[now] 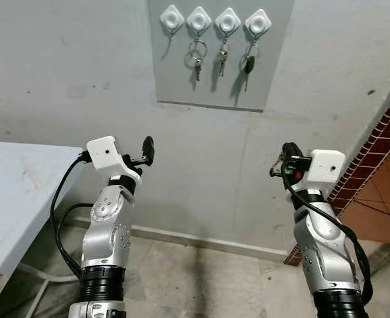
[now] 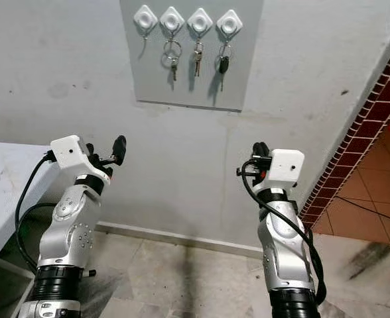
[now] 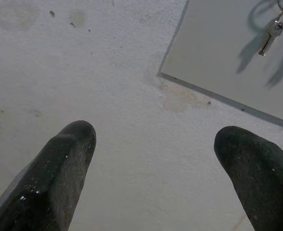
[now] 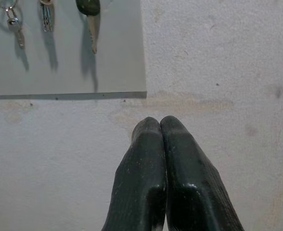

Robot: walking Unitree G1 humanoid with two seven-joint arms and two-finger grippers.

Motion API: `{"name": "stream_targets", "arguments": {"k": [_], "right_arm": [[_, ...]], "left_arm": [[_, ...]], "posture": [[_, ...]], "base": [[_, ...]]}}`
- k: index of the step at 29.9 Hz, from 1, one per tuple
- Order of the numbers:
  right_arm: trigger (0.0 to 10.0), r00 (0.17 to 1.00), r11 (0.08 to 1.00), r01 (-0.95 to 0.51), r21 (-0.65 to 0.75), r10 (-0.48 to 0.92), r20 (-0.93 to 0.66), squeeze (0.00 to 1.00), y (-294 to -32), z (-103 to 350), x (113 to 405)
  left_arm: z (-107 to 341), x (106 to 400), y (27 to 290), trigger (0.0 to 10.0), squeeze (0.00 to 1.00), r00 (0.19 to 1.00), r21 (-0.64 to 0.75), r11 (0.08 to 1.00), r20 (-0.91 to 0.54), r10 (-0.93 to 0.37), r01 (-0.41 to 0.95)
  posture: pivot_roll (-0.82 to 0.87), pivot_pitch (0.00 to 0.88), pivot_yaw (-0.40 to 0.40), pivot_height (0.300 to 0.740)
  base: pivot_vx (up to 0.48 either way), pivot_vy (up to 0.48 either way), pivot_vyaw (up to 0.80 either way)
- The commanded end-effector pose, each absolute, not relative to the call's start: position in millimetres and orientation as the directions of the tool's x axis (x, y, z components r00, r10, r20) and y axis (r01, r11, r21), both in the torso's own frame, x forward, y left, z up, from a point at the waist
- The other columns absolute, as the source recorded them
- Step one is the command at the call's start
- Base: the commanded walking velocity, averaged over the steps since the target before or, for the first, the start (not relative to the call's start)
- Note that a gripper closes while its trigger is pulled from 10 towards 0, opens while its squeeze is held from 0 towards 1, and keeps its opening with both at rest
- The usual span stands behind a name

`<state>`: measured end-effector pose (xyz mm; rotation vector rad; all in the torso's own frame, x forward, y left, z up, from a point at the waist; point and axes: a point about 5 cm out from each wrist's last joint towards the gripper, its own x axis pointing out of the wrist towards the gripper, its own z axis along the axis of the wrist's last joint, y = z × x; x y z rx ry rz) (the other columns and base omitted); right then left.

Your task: Hang keys on a hook

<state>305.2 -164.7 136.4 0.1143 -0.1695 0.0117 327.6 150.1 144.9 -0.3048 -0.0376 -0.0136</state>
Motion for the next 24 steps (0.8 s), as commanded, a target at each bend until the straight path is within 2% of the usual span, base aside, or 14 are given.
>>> {"name": "stream_targets", "arguments": {"k": [1, 21, 24], "right_arm": [[10.0, 0.982, 0.992, -0.028, 0.12, 0.005, 0.187, 0.0, -163.0, 142.2, 305.3], [10.0, 0.983, 0.992, -0.028, 0.124, 0.005, 0.184, 0.0, -162.3, 141.9, 304.1], [10.0, 0.983, 0.992, -0.028, 0.126, 0.004, 0.183, 0.0, -162.1, 142.1, 304.0]], "left_arm": [[148.8, 328.8, 150.8, 10.0, 0.0, 0.999, -0.294, 0.955, 0.046, -0.009, 0.023], [148.8, 328.5, 151.1, 10.0, 0.0, 0.999, -0.292, 0.956, 0.045, -0.01, 0.022], [149.1, 329.0, 151.1, 10.0, 0.0, 0.999, -0.285, 0.958, 0.044, -0.007, 0.019]], "posture": [[-0.01, 0.0, -0.001, 0.74], [-0.01, 0.0, -0.001, 0.74], [-0.01, 0.0, 0.0, 0.74]], "base": [[0.0, 0.48, 0.0], [0.0, 0.48, 0.0], [0.0, 0.0, 0.0]]}}
